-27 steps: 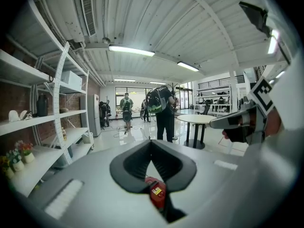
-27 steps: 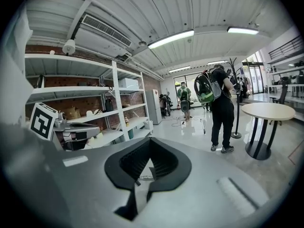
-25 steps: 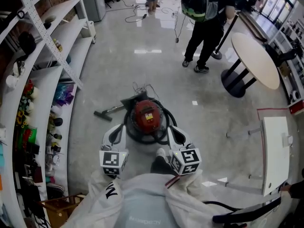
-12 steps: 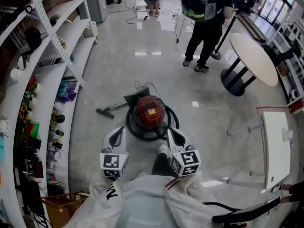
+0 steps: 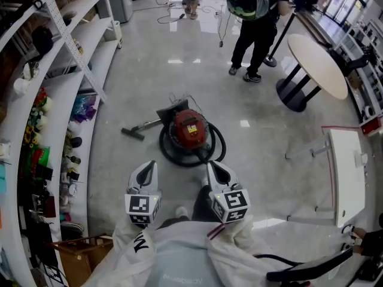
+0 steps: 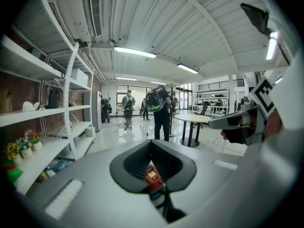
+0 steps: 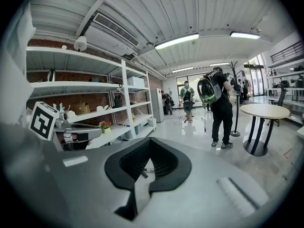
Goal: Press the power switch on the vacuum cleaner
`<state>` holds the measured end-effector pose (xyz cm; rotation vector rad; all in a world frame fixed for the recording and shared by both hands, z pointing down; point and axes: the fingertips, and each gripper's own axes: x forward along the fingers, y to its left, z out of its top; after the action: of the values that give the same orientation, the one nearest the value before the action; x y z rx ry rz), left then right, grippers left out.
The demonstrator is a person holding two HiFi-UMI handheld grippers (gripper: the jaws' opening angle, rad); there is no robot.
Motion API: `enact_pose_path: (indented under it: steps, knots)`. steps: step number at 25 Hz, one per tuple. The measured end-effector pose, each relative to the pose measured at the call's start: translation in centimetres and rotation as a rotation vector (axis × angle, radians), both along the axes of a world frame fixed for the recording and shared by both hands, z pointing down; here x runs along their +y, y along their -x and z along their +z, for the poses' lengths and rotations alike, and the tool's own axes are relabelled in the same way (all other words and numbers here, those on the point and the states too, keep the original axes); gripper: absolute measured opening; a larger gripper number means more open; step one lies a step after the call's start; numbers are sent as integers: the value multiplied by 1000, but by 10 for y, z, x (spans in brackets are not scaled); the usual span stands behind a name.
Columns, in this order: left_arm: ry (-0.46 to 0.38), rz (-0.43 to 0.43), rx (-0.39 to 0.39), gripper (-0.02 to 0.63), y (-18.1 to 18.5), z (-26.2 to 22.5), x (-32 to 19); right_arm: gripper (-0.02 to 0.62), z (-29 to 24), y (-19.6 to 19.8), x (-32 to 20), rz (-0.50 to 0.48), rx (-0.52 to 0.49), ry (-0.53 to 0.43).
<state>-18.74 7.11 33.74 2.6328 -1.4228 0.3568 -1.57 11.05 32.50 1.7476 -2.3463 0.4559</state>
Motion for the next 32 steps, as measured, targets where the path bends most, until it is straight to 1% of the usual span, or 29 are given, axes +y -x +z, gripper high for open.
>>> enact_pose_path:
  steps: [9,13,18,21,27,32]
  knots:
    - [32,28,35,0,-11,4,23,0,0,-8,29,22,20,41]
    - [43,34,29,0,-12,9,27,0,3,-9,33,30,14,53]
    - [45,29,25,0,-18,3,29,0,8,-14,35,24,-1,68]
    - [39,24,18,0,-26,-1,30,-1,8,-23,33,28,-15,66]
    - [39,-2,7,0,-42,-1,30,-2,5,-35,27,0,-30,46]
    - [28,0,-5,0,-63,-5,32,-2,3,-53,25,0,-44,38]
